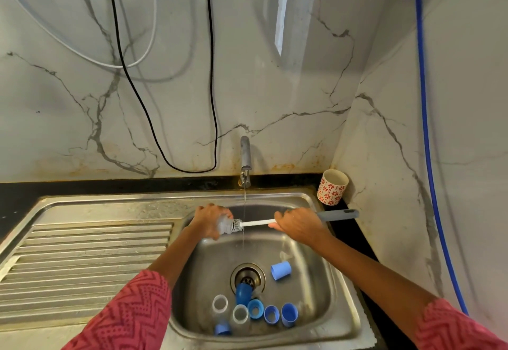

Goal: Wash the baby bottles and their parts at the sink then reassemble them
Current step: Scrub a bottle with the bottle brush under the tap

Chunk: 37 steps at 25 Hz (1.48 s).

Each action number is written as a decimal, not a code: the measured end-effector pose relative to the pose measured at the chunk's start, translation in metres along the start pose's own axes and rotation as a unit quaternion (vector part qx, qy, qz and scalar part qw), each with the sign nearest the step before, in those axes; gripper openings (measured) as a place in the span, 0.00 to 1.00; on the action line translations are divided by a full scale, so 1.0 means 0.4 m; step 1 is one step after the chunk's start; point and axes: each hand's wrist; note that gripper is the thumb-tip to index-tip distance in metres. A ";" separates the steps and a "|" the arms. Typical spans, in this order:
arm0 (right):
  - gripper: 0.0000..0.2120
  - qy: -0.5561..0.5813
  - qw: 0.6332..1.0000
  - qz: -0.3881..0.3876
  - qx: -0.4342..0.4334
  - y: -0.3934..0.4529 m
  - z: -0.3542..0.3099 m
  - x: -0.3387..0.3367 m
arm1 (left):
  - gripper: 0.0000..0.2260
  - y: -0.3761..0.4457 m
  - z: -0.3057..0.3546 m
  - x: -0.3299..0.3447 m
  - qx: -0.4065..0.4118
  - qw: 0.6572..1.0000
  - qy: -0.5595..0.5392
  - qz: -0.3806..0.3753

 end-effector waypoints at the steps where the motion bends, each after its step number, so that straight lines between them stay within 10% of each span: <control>1: 0.23 0.008 1.000 0.003 -0.001 0.001 -0.007 0.004 | 0.26 -0.005 0.005 0.005 0.001 0.997 -0.075 0.010; 4: 0.21 0.031 0.999 -0.038 0.024 0.016 -0.069 -0.021 | 0.23 -0.004 0.035 -0.005 0.009 0.960 -0.266 0.083; 6: 0.20 0.097 0.987 -0.095 0.086 0.030 -0.120 -0.036 | 0.24 0.011 0.033 -0.015 -0.004 0.974 -0.198 0.113; 11: 0.23 0.441 0.810 -0.279 0.268 0.029 -0.151 -0.025 | 0.18 0.005 -0.043 0.033 0.001 0.994 0.005 0.105; 17: 0.23 0.198 0.939 -0.202 0.195 0.011 -0.148 0.007 | 0.21 0.015 -0.055 0.011 0.051 0.987 0.081 0.130; 37: 0.24 0.167 0.942 -0.193 0.217 -0.046 -0.039 -0.029 | 0.28 0.029 -0.125 0.062 -0.188 0.979 -0.054 0.061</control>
Point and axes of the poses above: each hand's wrist, its own y-axis towards the middle knuckle, its own x-axis out of the palm, z = x × y, and after that the axes turned 6 degrees about z, right-handed
